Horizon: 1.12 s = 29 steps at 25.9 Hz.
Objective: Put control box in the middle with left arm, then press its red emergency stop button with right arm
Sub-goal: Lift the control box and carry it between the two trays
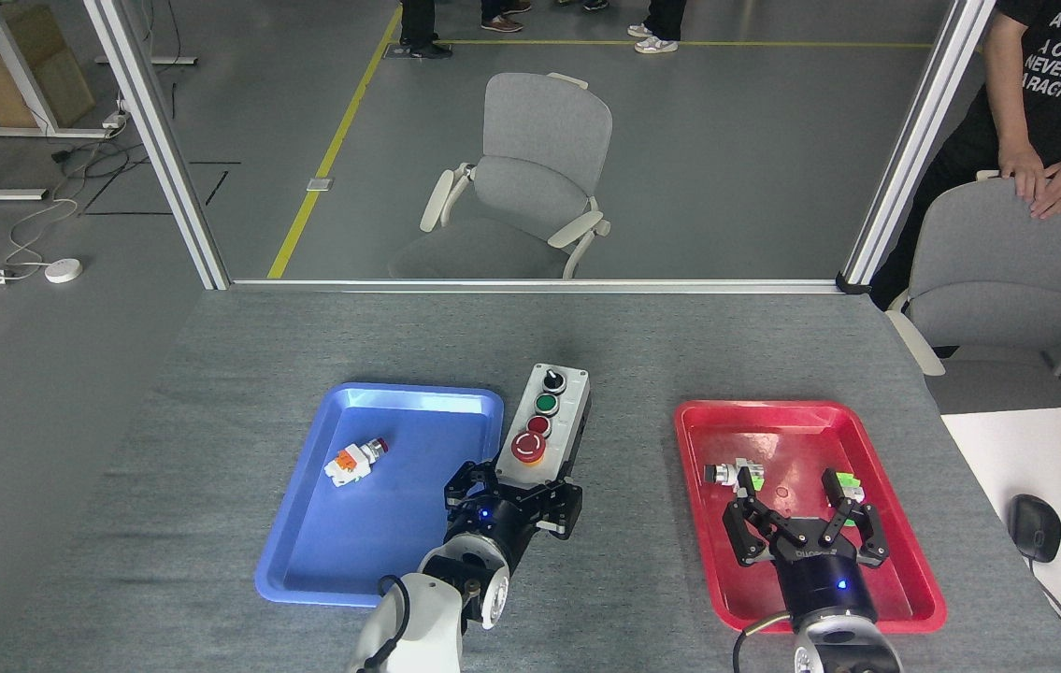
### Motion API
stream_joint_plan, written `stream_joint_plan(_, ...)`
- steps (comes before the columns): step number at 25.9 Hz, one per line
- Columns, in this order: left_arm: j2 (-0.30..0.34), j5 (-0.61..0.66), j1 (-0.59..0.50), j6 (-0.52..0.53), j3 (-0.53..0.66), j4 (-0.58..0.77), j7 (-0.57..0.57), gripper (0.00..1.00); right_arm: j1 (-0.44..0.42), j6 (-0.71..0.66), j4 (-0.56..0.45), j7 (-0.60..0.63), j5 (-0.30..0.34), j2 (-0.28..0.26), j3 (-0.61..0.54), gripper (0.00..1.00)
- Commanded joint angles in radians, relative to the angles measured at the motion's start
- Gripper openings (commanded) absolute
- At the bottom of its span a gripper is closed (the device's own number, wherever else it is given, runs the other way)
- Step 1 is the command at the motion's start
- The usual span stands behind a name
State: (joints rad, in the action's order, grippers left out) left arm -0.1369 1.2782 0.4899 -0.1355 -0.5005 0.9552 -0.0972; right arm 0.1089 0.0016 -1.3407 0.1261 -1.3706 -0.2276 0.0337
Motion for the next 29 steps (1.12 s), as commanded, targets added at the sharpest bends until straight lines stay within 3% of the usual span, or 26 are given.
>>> stream_joint_plan(1, -0.004, -0.003, 0.053, -0.029, -0.062, -0.090, 0.004, 0.00, 0.000, -0.002, 0.000, 0.001, -0.001, 0.004, 0.000, 0.98)
stream_joint_plan(11, -0.004, -0.011, 0.065, -0.032, -0.216, -0.096, 0.002, 0.00, 0.002, -0.003, 0.002, -0.002, -0.002, 0.019, 0.000, 0.98)
stream_joint_plan(29, -0.006, -0.016, 0.065, -0.029, -0.331, -0.148, 0.014, 0.00, -0.002, -0.002, 0.000, 0.000, -0.002, 0.008, 0.006, 0.98)
